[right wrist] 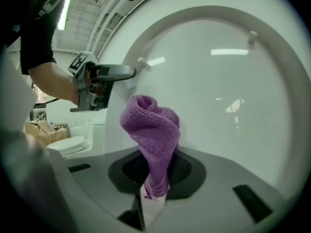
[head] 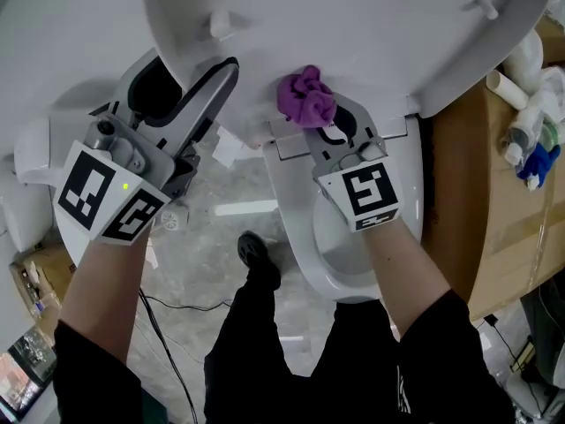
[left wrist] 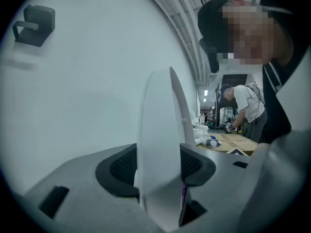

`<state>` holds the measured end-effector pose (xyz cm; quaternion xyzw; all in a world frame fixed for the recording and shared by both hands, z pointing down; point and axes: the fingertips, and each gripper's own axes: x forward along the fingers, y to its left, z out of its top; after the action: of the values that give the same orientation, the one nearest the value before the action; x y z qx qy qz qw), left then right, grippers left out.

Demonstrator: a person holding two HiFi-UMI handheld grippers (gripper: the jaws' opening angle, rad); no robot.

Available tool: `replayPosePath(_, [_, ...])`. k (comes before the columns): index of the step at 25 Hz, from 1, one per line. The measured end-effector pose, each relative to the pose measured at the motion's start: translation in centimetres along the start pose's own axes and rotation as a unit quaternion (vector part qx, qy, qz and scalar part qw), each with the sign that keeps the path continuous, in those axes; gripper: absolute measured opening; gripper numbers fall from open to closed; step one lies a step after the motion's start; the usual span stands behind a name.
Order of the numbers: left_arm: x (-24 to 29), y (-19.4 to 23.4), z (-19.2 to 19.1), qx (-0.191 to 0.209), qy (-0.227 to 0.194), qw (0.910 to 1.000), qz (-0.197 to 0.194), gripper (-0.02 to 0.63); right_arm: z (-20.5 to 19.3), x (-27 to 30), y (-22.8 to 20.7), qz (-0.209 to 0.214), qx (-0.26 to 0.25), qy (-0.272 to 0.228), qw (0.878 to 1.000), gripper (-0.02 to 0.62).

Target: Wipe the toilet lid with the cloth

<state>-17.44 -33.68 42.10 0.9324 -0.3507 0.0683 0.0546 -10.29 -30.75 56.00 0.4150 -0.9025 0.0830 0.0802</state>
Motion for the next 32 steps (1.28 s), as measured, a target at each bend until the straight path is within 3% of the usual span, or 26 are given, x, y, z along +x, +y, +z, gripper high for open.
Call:
replayPosePath(7, [0.1, 0.4, -0.2, -0.003, 0.018, 0.9994, 0.03, 0.227, -2.3, -6.6, -12.6, -0.101, 0.023, 0.033, 0.994, 0.066])
replayPosePath(13, [0.3, 0.6, -0.4, -0.005, 0.037, 0.9981, 0.049, 0.227, -3.4, -9.2, -16.9, -0.15, 0.027, 0.056, 0.987, 0.066])
replayPosePath(17, [0.4, 0.4, -0.4, -0.004, 0.036, 0.9984, 0.043, 0.228, -3.0, -8.3, -13.5, -0.13, 0.031, 0.052, 0.99, 0.066])
replayPosePath(23, [0.4, 0.3, 0.0, -0.01, 0.021, 0.9993, 0.029, 0.227, -3.0, -1.4, 0.6, 0.002, 0.013, 0.047, 0.999, 0.066])
replayPosePath(26, [0.2, 0.0, 0.0, -0.009, 0.019, 0.9997, 0.015, 0.227, -4.8, 1.3, 5.1, 0.039, 0.005, 0.058, 0.998, 0.066])
replayPosePath(28, [-0.1, 0.0, 0.2, -0.006, 0.014, 0.9998, 0.01, 0.227, -6.0, 2.1, 5.5, 0.043, 0.006, 0.064, 0.997, 0.066])
replayPosePath(32, [-0.8, 0.1, 0.5, 0.001, 0.01, 0.9999, 0.014, 0.227, -7.0, 1.7, 1.9, 0.026, 0.009, 0.064, 0.998, 0.066])
